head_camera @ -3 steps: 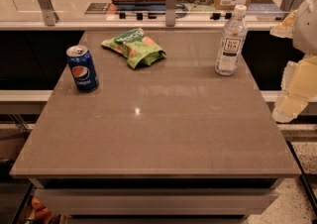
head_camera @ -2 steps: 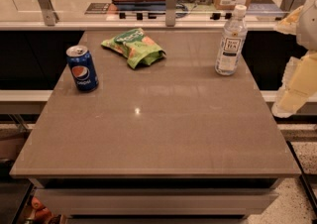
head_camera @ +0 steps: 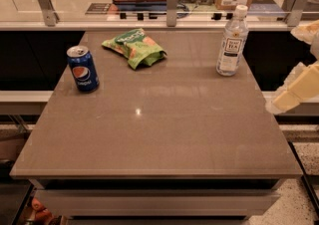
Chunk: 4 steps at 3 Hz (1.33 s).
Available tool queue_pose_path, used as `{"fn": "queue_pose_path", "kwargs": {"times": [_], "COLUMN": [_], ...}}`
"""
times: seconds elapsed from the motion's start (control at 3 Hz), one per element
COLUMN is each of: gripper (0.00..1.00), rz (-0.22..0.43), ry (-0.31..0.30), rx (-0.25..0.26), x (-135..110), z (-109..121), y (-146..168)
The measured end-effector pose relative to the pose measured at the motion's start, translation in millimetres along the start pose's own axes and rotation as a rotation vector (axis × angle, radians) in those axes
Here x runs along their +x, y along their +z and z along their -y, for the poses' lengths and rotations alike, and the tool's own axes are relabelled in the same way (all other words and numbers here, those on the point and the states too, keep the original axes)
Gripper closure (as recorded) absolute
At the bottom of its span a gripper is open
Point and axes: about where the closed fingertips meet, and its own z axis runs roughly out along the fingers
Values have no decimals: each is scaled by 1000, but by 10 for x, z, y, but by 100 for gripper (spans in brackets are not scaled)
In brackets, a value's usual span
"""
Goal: Pick blue plastic bottle
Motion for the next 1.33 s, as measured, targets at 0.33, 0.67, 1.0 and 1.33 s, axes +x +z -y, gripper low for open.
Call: {"fn": "queue_pose_path", "kwargs": {"times": [0.33,0.67,1.0,1.33], "gripper": [0,0,0,0], "rz": [140,292,424,525], "ry": [79,138,171,188], "rx": [59,124,236,294], "x": [52,22,-26,-81], "z": [125,312,687,1029], "y": [183,422,536,695]}}
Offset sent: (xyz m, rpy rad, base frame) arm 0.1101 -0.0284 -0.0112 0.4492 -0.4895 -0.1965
